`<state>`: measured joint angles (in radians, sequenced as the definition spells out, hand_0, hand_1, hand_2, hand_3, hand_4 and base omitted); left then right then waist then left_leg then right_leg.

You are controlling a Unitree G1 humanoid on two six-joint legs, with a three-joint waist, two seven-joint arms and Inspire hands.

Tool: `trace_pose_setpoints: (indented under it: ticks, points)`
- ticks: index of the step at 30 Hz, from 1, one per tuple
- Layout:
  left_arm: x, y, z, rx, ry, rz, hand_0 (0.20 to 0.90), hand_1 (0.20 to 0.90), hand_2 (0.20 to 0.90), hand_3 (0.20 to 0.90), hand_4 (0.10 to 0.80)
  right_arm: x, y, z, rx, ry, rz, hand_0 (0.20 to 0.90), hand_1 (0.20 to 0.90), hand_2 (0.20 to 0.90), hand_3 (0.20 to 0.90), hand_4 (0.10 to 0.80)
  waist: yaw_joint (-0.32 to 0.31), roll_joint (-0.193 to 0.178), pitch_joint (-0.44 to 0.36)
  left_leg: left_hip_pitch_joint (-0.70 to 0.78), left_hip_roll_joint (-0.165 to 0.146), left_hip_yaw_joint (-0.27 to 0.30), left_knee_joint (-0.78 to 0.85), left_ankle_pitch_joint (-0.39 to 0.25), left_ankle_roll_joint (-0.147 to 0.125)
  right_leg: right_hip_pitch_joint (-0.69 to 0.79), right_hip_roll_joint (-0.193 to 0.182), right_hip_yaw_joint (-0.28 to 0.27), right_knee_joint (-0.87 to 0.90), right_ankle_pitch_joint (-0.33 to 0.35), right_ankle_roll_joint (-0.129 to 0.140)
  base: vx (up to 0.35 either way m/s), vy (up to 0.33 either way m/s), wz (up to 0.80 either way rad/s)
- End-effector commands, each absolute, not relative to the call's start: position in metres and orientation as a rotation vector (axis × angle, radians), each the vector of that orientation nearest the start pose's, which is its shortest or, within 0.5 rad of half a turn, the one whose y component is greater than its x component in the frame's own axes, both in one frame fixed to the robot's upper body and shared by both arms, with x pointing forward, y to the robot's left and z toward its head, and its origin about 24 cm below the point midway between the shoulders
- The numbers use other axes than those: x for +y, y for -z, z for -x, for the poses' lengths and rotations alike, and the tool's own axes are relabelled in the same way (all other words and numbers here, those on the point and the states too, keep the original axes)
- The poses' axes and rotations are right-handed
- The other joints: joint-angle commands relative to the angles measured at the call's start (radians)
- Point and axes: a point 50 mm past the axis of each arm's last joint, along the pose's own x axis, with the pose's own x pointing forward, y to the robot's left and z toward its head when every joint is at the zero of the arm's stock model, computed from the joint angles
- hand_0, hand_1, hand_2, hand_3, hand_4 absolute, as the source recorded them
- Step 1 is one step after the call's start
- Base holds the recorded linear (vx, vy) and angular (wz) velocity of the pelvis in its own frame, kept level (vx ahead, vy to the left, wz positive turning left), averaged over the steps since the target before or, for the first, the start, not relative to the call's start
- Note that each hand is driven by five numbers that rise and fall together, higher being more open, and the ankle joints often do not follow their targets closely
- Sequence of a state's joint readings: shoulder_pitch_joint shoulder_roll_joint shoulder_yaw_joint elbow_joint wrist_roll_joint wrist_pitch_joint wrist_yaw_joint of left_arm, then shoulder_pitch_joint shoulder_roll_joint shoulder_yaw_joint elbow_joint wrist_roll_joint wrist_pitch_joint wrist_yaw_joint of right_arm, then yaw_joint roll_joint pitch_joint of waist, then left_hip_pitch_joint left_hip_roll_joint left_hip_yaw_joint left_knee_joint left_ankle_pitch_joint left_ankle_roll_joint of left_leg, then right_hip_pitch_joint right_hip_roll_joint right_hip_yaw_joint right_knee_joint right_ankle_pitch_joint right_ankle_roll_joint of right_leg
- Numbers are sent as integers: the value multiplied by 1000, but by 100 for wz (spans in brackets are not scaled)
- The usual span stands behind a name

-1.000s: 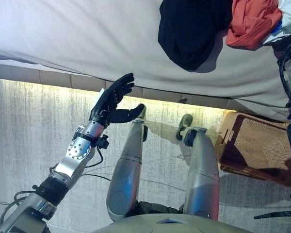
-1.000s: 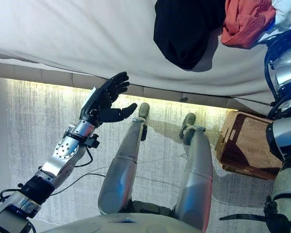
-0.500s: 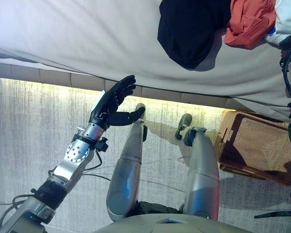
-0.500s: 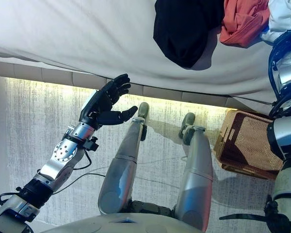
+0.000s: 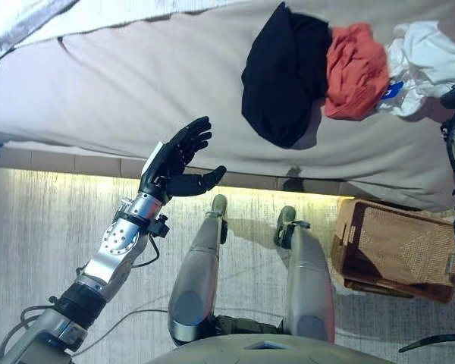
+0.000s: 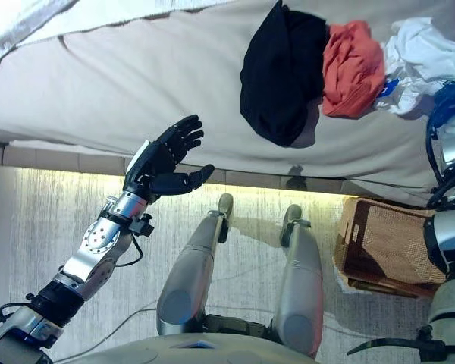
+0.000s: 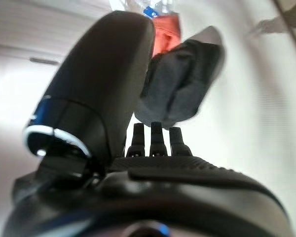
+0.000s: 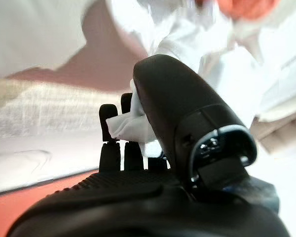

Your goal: Pick up the clothes from the bed and place them into the basket

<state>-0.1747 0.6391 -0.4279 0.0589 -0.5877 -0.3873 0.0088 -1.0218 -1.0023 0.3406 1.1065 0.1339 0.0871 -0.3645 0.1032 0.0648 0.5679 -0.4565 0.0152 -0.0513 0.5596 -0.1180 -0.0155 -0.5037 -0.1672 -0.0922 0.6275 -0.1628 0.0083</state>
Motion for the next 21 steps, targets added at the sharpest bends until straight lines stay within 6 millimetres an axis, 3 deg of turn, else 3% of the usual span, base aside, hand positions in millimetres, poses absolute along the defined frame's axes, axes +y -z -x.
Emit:
trace_pose_setpoints:
  ticks: [1, 8, 13, 14, 21]
  points:
    - [176, -100, -262, -317, 332, 30, 900, 900, 900, 900, 800, -435, -282, -290, -113, 1025, 910, 300, 300, 300, 200, 100, -35, -70, -180, 105, 15, 128, 14, -102, 34, 158, 18, -67, -123, 0, -32, 112, 163, -21]
    - [180, -66, -266, -131, 266, -27, 900, 900, 900, 900, 800, -441, -256, -281, -80, 985, 805, 300, 300, 300, 200, 100, -88, -111, -299, 311, 18, 167, -189, -96, 36, 339, 22, -7, -346, 76, 25, 87, 149, -26]
    - [179, -49, -267, -46, 233, -45, 900, 900, 900, 900, 800, -436, -217, -279, -53, 941, 734, 300, 300, 300, 200, 100, -118, -121, -363, 405, 15, 170, -301, -68, 32, 413, 32, 37, -446, 125, 53, 53, 97, -12]
    - [178, -44, -269, -26, 223, -56, 900, 900, 900, 900, 800, -429, -198, -279, -56, 926, 710, 300, 300, 300, 200, 100, -132, -121, -383, 433, 15, 171, -339, -57, 32, 428, 35, 56, -472, 145, 64, 13, 72, -11]
    - [182, -34, -274, 25, 163, -55, 900, 900, 900, 900, 800, -400, -148, -270, -87, 910, 653, 300, 300, 300, 200, 100, -183, -119, -411, 513, 19, 186, -467, -22, 36, 448, 51, 108, -555, 213, 98, -44, 42, -17]
